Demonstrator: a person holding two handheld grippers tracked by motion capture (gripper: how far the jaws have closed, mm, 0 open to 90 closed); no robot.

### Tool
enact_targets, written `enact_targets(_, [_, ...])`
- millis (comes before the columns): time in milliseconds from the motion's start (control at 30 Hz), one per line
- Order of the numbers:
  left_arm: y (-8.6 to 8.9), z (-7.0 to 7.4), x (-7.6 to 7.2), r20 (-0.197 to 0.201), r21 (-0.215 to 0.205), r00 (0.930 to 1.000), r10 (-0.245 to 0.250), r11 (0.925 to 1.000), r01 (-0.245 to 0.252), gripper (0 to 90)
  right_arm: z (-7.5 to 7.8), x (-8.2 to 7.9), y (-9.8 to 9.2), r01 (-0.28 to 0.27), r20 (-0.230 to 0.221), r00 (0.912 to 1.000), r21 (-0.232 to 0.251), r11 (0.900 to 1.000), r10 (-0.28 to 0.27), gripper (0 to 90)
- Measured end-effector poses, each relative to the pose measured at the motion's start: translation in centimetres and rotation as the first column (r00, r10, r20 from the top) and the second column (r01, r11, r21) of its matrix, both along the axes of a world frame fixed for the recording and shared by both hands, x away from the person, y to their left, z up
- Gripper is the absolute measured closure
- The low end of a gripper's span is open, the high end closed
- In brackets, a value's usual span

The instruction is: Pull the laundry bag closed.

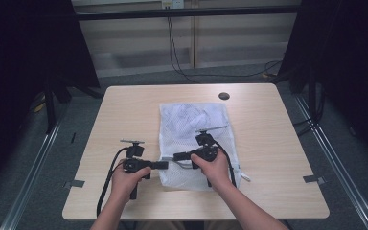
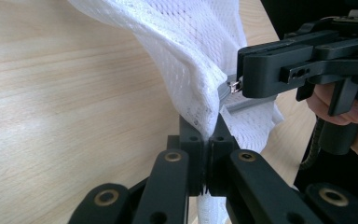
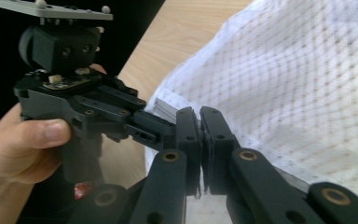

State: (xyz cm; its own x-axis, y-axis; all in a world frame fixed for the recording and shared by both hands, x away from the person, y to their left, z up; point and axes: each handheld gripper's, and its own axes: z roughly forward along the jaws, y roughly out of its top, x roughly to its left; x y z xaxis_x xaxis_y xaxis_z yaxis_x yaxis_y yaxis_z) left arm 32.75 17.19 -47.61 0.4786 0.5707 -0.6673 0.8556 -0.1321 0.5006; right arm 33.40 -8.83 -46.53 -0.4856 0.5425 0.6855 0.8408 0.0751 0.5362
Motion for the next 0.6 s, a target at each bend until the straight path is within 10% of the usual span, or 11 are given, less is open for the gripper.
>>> enact_targets(600, [0.4,0.1,0.0,-0.010,-0.002,0.9999,-0.003,1.0000,0.003,88.3,-0.3,-0.4,-1.7,0.013,-0.006,0.9999,0.014,1.000,-0.013,86.8])
